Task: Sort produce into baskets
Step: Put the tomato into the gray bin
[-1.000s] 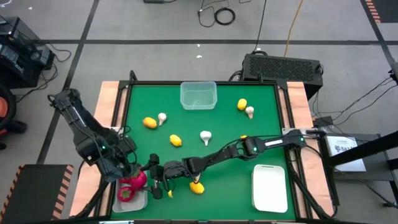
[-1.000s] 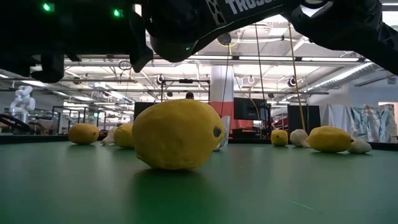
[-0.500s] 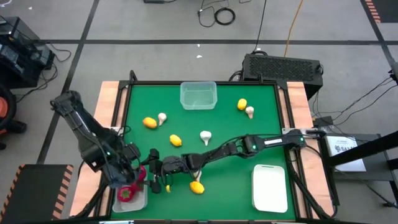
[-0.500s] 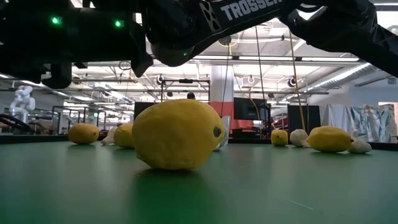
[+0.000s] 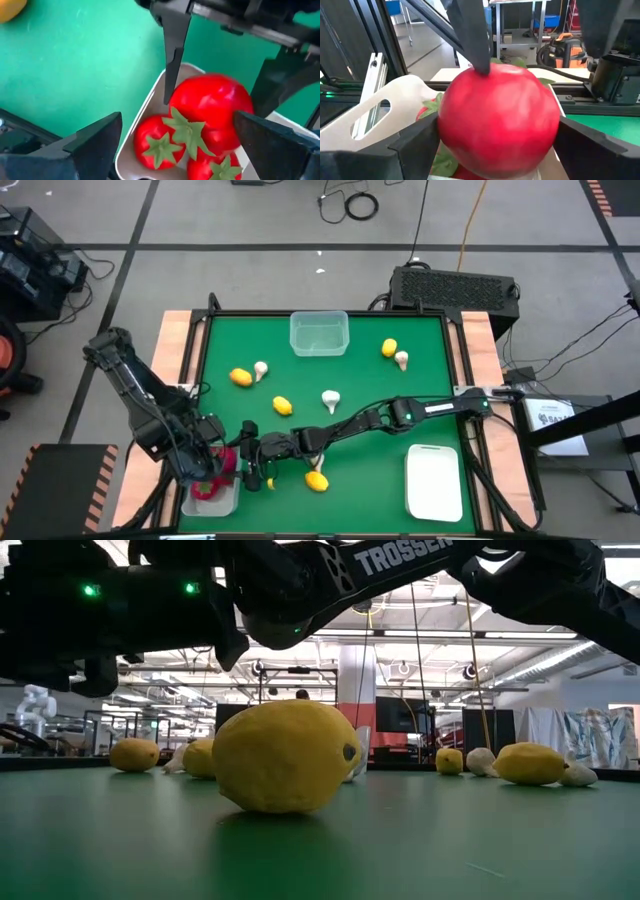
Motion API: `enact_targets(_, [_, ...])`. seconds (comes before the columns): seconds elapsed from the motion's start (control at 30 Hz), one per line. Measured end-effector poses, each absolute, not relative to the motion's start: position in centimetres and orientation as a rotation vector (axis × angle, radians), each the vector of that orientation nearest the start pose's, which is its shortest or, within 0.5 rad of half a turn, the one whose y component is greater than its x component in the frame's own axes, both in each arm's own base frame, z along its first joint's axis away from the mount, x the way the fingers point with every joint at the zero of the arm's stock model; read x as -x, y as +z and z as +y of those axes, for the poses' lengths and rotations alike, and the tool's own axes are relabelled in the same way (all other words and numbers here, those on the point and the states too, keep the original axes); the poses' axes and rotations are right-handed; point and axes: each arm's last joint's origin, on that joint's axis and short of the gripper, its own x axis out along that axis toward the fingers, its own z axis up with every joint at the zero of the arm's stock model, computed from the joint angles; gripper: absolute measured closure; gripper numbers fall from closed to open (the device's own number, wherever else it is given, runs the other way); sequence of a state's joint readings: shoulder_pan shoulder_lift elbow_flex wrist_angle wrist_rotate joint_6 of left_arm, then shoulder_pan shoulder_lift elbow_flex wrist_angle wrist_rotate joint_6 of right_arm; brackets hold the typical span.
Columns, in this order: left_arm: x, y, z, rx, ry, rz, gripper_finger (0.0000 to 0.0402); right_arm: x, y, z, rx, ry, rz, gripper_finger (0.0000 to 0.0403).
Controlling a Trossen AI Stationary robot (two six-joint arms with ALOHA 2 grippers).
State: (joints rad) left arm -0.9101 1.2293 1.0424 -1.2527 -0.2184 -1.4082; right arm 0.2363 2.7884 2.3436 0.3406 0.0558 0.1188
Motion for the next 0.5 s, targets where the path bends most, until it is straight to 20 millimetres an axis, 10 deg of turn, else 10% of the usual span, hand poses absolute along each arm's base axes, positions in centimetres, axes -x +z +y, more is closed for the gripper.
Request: enact_targets(0.5, [-12.32,27.00,-14.92,0.389,0.375,1.297,0.0017,-59.61,13.61,13.54,-0.079,0.197,0.106,0.0057])
